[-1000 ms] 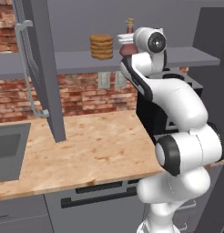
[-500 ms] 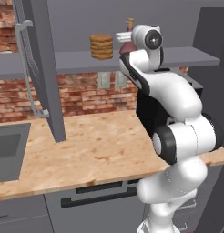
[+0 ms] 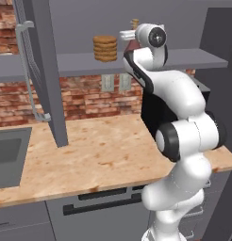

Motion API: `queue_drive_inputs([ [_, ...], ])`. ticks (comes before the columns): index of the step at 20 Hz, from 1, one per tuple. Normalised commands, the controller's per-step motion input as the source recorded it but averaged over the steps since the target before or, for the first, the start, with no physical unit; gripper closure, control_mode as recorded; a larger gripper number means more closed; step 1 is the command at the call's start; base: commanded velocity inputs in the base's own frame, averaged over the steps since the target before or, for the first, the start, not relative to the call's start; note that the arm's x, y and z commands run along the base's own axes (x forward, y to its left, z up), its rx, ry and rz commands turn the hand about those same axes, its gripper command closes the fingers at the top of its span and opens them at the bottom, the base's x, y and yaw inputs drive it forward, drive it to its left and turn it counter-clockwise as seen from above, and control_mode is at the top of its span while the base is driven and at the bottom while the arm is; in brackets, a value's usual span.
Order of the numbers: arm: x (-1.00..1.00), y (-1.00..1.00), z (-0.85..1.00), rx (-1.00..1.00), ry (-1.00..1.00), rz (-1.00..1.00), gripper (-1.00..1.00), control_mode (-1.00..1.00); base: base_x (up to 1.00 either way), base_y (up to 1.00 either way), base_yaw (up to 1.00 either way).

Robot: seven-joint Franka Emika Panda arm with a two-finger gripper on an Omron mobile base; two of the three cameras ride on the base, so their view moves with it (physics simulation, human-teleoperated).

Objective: The dining table condiment station is running low on oil/vinegar bottle. Refill the condiment station by opening the cabinet and taking the oil/vinegar bottle from the cabinet and placing it on the dining table.

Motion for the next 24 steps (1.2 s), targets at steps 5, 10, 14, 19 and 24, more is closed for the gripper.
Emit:
queue_drive_inputs([
  [5,0.22,-0.01,0.01,0.0,0.0,0.0,-1.0,-1.0,0.0,0.0,0.0],
  [10,0.22,0.0,0.0,0.0,0.0,0.0,-1.0,-1.0,0.0,0.0,0.0],
  [14,0.2,0.0,0.0,0.0,0.0,0.0,-1.0,-1.0,0.0,0.0,0.0],
  [19,0.21,0.0,0.0,0.0,0.0,0.0,-1.0,-1.0,0.0,0.0,0.0],
  [24,0.23,0.0,0.0,0.0,0.0,0.0,-1.0,-1.0,0.0,0.0,0.0],
])
